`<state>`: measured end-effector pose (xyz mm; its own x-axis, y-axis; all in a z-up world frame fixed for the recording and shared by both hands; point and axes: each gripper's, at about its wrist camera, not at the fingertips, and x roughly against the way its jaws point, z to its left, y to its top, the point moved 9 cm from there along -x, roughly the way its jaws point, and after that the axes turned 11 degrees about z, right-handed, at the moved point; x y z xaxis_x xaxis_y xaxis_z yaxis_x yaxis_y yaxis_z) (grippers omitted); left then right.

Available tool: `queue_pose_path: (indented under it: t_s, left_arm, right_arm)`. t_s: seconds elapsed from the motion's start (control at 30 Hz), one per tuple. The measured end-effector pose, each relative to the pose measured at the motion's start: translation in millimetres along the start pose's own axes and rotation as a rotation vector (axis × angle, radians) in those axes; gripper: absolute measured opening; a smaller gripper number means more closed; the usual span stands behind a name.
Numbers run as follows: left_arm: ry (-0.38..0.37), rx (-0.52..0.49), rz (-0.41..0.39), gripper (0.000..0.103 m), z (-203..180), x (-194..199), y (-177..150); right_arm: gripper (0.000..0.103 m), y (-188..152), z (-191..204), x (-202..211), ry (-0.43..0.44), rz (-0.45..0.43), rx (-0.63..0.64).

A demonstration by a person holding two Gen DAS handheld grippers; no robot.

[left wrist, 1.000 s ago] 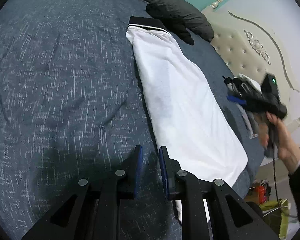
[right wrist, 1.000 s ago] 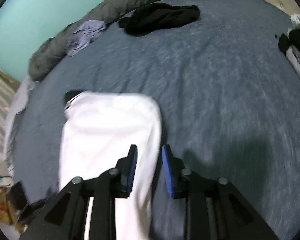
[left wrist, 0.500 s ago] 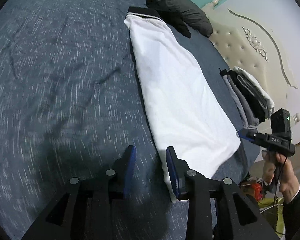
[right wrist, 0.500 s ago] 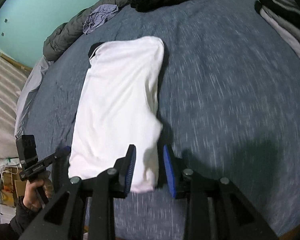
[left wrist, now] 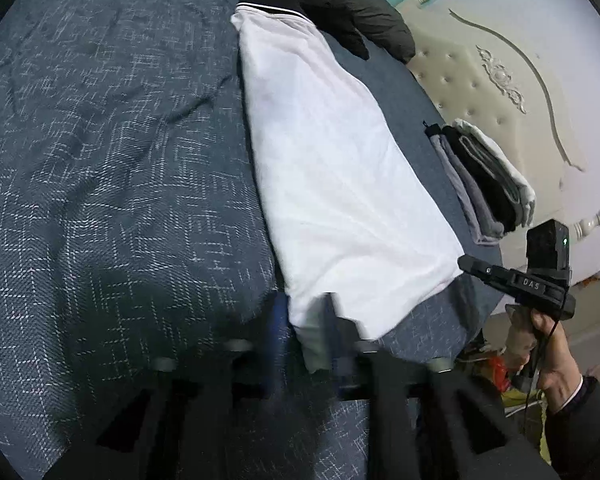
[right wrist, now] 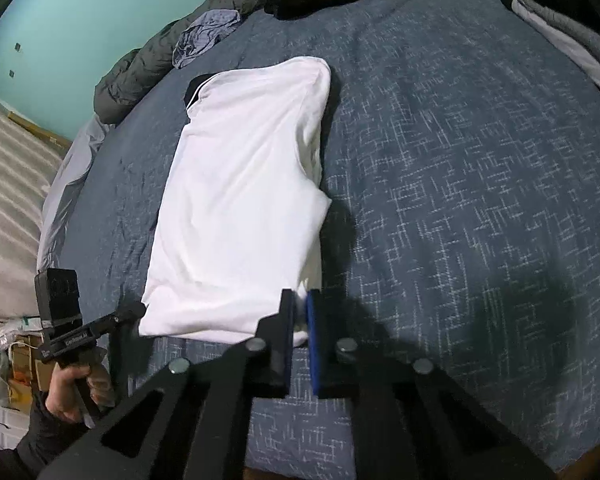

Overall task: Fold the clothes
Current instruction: 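Press the hem end flat with the left gripper while the right gripper holds it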

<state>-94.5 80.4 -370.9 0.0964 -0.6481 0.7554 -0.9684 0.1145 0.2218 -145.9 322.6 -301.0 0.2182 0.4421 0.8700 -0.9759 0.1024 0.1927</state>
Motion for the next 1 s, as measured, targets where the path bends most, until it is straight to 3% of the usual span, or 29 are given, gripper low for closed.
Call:
queue_pose_path:
  t_s: [0.3,0.57,0.73,0.97,1.0]
  left_arm:
    - [-0.002,-0.014,-0.021,0.003,-2.0,13.9,-3.3]
    - [-0.02,0.045,-0.009,0.004,8.9,9.3,-7.3]
    - [-0.037,0.039,-0.009,0.035,0.1,9.7,-5.8]
    - [-0.045,0.006,0.064,0.033,-9.1,-10.0,-16.4]
    - [-0.045,-0.001,0.068,0.021,-9.0,-9.9,-17.4]
  right_arm:
    - [0.004,-9.7,-1.5,-2.5,-0.05,0.038,0.03]
    - [0.004,-12.6,-5.0,-10.0,-0.077,0.056,0.037]
    - [0.004,-11.2,-6.8,-12.0,-0.068,0.061,0.027]
    - [0.004,-11.0,-7.8,-13.5,-0.07,0.065,0.026]
    - [0.004,-11.2,-7.6,-13.6,-0.07,0.065,0.026]
